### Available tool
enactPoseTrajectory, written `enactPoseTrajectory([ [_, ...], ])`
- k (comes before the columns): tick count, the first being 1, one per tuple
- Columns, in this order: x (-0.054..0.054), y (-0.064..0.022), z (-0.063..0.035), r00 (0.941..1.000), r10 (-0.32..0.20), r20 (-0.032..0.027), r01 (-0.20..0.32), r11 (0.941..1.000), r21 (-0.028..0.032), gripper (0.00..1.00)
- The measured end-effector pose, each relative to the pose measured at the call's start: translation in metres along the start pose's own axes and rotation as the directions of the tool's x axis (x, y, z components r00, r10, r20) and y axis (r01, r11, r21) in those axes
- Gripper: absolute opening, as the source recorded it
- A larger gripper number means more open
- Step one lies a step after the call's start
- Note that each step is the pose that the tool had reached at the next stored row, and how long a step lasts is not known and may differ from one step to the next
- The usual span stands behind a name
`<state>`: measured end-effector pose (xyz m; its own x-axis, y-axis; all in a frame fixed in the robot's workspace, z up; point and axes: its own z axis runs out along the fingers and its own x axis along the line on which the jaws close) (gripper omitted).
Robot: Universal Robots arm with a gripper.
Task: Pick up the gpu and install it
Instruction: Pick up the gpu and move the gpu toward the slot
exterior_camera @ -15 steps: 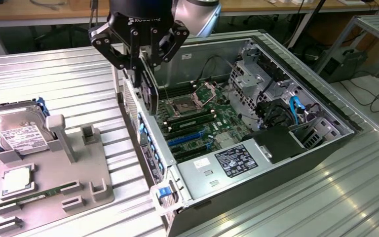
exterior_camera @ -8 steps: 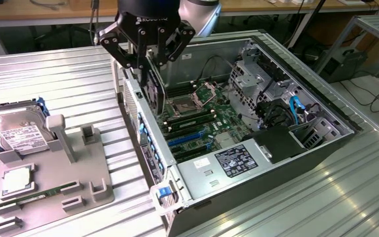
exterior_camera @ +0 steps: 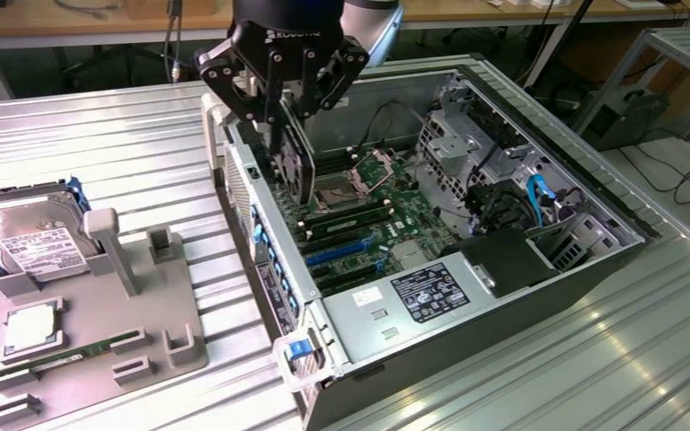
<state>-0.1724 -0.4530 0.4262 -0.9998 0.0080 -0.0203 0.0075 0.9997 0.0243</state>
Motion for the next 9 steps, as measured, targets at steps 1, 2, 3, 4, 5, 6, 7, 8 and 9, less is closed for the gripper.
enactPoseTrajectory([
  [1, -0.0009, 0.0, 0.0, 1.0, 0.0, 0.0, 0.0, 1.0, 0.0001, 0.27],
  [2, -0.0017, 0.0, 0.0, 1.0, 0.0, 0.0, 0.0, 1.0, 0.0, 0.27],
  [3, -0.0026, 0.0, 0.0, 1.0, 0.0, -0.0001, 0.0, 1.0, 0.0001, 0.27],
  [4, -0.0038, 0.0001, 0.0, 1.0, 0.0, -0.0001, 0.0, 1.0, 0.0001, 0.27],
  [5, -0.0049, 0.0, 0.0001, 1.0, 0.0, 0.0, 0.0, 1.0, 0.0, 0.27],
  [6, -0.006, 0.0001, 0.0001, 1.0, 0.0, 0.0, 0.0, 1.0, 0.0, 0.27],
  [7, -0.007, 0.0, 0.0001, 1.0, 0.0, 0.0, 0.0, 1.0, 0.0, 0.27],
  [8, -0.0076, 0.0, 0.0001, 1.0, 0.0, 0.0, 0.0, 1.0, 0.0001, 0.27],
  [9, -0.0084, 0.0001, 0.0001, 1.0, 0.0, -0.0001, 0.0, 1.0, 0.0001, 0.27],
])
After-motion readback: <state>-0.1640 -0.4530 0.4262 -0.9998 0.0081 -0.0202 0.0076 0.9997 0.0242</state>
